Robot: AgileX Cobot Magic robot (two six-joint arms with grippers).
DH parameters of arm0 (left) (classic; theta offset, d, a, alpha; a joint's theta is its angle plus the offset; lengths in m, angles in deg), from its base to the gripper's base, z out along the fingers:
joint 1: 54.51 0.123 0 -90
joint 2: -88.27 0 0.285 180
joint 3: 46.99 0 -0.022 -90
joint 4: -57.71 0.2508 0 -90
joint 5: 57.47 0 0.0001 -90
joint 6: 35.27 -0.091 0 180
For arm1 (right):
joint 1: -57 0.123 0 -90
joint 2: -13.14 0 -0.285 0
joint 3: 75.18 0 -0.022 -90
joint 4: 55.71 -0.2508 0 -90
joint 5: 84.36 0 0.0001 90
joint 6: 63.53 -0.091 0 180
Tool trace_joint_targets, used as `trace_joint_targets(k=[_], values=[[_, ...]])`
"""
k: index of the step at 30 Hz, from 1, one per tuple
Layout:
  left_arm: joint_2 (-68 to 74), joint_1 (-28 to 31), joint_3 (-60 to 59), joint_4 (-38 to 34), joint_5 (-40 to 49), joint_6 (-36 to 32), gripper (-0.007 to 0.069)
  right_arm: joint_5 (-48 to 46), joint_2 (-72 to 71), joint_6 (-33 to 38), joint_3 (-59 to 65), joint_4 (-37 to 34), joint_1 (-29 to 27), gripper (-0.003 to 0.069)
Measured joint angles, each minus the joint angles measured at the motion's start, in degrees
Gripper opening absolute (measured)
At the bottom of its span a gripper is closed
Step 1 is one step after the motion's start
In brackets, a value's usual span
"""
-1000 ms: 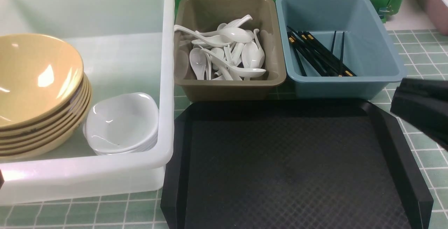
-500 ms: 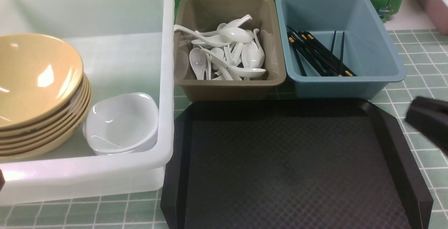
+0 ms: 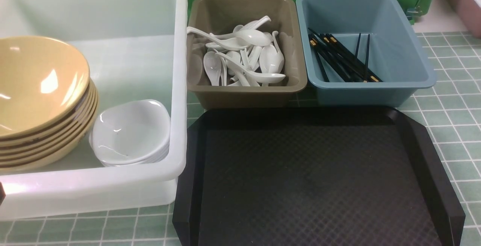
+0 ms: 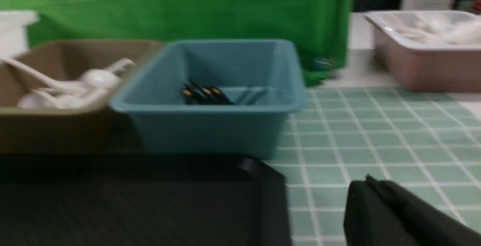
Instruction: On blue table put chopsticks spoon bowls plates into blue grey white boxes.
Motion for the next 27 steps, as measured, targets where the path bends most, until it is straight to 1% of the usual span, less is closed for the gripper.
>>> trace_joint_targets(k=[4, 7, 27], values=[[0.0, 0.0, 0.0, -0.06, 0.0, 0.0, 0.0001, -8.42, -2.21, -2.79, 0.02, 2.94, -3.58, 0.0035], [0.0, 0.0, 0.0, -0.06, 0.0, 0.0, 0.0001, -10.76, -2.42, -2.88, 0.07, 3.33, -4.14, 0.0035], [0.0, 0.0, 0.0, -0.08, 0.44, 0.0, 0.0001, -11.2, -2.44, -2.78, 0.09, 3.39, -4.2, 0.0039]])
